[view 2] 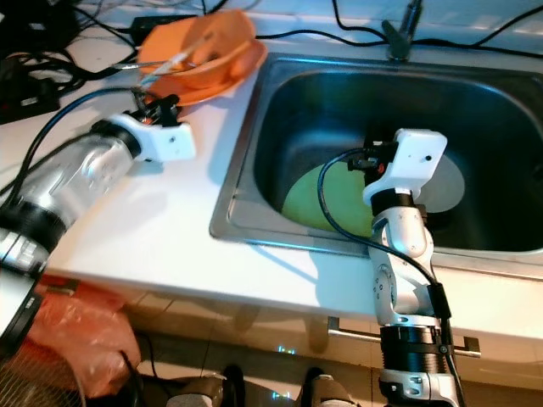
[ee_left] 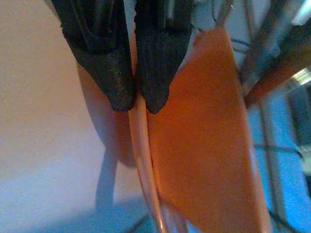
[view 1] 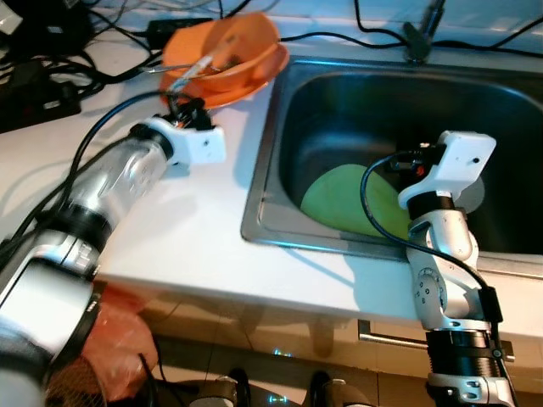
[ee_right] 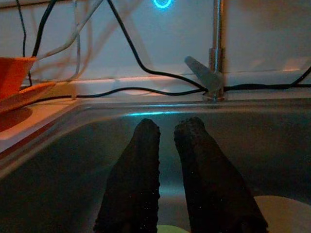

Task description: Kitchen organization

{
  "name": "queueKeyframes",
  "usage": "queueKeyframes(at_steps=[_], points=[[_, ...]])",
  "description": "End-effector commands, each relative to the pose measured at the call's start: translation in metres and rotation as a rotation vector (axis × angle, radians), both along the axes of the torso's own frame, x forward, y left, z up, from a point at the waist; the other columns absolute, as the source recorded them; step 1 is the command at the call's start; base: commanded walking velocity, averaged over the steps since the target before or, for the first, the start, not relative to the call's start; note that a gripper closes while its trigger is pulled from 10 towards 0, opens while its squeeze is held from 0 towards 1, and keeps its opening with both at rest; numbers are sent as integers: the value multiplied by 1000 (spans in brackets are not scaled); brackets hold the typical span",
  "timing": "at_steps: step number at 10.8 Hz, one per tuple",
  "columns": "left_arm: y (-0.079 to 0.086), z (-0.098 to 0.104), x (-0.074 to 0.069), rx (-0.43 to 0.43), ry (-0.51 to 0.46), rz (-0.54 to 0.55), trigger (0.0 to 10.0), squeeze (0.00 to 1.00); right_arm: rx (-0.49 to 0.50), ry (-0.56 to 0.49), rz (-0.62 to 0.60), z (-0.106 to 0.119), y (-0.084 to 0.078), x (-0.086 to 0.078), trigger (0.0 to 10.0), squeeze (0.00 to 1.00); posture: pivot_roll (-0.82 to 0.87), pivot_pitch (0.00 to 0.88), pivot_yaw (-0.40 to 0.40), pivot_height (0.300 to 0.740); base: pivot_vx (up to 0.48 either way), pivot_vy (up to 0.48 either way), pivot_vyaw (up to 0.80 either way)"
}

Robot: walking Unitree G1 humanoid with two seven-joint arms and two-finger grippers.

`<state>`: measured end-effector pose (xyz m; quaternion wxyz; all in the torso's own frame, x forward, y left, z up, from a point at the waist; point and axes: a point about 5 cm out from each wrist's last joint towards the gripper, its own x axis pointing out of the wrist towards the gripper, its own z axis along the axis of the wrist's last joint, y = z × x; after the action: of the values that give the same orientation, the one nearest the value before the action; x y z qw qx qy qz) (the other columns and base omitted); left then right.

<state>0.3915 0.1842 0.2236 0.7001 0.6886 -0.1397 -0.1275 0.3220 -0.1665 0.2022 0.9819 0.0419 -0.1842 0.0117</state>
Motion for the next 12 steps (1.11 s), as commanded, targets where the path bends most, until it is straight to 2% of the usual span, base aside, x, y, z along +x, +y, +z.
queueKeyframes(at_steps=[1,2,4,6,10,12], points=[[-13,-71,-24,75,216,-84,10000,0,16,39,1,-11,0,0,10000,0,20,240,34,740,0,0,0],[-14,-75,-39,98,229,-141,10000,0,18,39,1,-11,0,0,10000,0,21,241,37,740,0,0,0],[-14,-77,-60,133,257,-198,10000,0,24,43,4,-13,1,0,10000,0,39,243,45,740,0,0,0],[-11,-77,-83,170,294,-221,10000,0,31,44,10,-13,4,1,10000,0,48,246,51,740,0,0,0],[2,-76,-112,233,380,-210,10000,0,39,49,16,-15,5,1,10000,0,65,254,54,740,0,0,0],[19,-86,-134,265,458,-189,10000,0,43,53,24,-16,8,1,10000,0,75,261,56,740,0,0,0]])
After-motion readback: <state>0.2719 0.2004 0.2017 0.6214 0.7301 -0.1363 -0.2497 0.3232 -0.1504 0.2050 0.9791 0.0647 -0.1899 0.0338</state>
